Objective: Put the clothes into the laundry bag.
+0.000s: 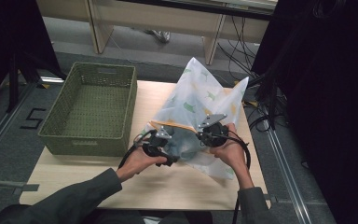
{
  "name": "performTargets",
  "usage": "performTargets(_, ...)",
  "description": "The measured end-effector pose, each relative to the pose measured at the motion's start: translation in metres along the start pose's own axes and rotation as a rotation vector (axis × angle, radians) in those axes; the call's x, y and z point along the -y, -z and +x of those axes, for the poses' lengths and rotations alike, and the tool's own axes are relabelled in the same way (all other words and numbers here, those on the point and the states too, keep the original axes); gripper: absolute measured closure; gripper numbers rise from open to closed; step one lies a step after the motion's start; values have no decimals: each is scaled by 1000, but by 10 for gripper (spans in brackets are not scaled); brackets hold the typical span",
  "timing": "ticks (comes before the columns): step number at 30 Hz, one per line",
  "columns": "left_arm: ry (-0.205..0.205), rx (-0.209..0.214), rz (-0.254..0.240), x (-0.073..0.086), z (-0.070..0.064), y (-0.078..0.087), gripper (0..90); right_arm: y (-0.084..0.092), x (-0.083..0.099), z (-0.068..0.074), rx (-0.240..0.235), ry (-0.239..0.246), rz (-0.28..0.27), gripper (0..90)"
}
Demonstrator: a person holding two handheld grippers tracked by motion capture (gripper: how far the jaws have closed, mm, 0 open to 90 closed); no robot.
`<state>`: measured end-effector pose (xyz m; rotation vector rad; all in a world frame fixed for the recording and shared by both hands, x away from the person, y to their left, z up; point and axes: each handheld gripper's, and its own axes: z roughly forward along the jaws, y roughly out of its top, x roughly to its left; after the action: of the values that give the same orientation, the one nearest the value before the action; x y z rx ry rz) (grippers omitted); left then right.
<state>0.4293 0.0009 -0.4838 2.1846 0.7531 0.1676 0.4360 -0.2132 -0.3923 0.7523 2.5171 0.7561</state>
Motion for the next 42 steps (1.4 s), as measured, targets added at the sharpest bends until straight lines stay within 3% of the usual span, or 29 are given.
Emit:
performTargets(2, -48, -25, 3, 0, -7, -11, 170, 0, 0, 3, 5, 16, -16, 896)
performTargets(3, -68, -34, 6, -1, -7, -17, 239, 0, 1, 7, -5, 18, -13, 896)
performTargets(4, -54, -37, -3, -2, -5, -21, 313, 1, 2, 9, -13, 12, 9, 896)
performTargets(5, -58, -49, -12, -4, -2, -25, 313, 1, 2, 9, -13, 12, 9, 896)
performTargets(6, -77, -60, -15, -7, 2, -29, 426, 1, 3, 10, -22, 8, 19, 896)
performTargets(7, -105, -83, -20, -11, 7, -34, 517, -1, 6, 10, -3, 16, -3, 896)
performTargets(8, -98, -93, -27, -12, 10, -36, 712, -1, 8, 9, -10, 17, -10, 896)
performTargets(9, -77, -99, -31, -16, 12, -41, 712, -1, 8, 9, -10, 17, -10, 896)
performTargets(10, -60, -99, -32, -19, 14, -45, 795, 0, 10, 7, -6, 21, -17, 896)
performTargets(12, -29, -121, -74, -32, 16, -47, 810, 1, 10, 7, -6, 15, -18, 896)
performTargets(14, -5, -136, -156, -51, 22, -42, 819, 2, 10, 5, -2, 32, -27, 896)
performTargets(15, -1, -157, -187, -58, 23, -41, 820, 4, 10, 8, -9, -12, -10, 897)
performTargets(17, 3, -167, -193, -61, 27, -46, 804, 4, 10, 7, -10, -20, -4, 897)
performTargets(18, 0, -157, -158, -59, 29, -54, 804, 4, 10, 7, -10, -20, -4, 897)
performTargets(19, 25, -154, -113, -49, 34, -66, 747, 0, 13, 3, -11, 8, 6, 897)
performTargets(20, 25, -154, -113, -49, 34, -66, 723, 0, 13, 3, -11, 8, 6, 897)
performTargets(21, 53, -128, -126, -43, 34, -64, 693, -5, 18, 4, -13, -30, 22, 897)
performTargets(22, 53, -128, -126, -43, 34, -64, 656, -6, 19, 2, -12, -6, 20, 896)
performTargets(23, 43, -137, -124, -42, 33, -62, 608, -6, 20, 2, -22, -25, 31, 896)
performTargets(24, 28, -132, -110, -42, 33, -58, 608, -6, 20, 2, -22, -25, 31, 896)
performTargets(30, -3, -139, -68, -35, 30, -33, 376, -12, 20, 4, -9, -31, 27, 894)
performTargets(32, 9, -129, -65, -30, 29, -29, 362, -13, 20, 4, -23, -27, 29, 894)
performTargets(35, -34, -91, -10, -22, 25, -30, 345, -17, 20, 5, -27, -19, 35, 893)
performTargets(36, -47, -84, 1, -20, 25, -32, 345, -17, 20, 5, -27, -19, 35, 893)
performTargets(37, -33, -88, 2, -19, 24, -37, 490, -17, 19, 5, -39, -3, 41, 893)
performTargets(39, -51, -88, -3, -22, 26, -45, 691, -16, 18, 6, -37, -15, 44, 893)
performTargets(40, -25, -99, -20, -24, 26, -49, 691, -16, 18, 6, -37, -15, 44, 893)
performTargets(41, 8, -103, -45, -28, 26, -53, 756, -17, 18, 7, -31, -11, 36, 893)
performTargets(42, 10, -99, -54, -32, 26, -55, 783, -16, 17, 9, -37, -23, 40, 893)
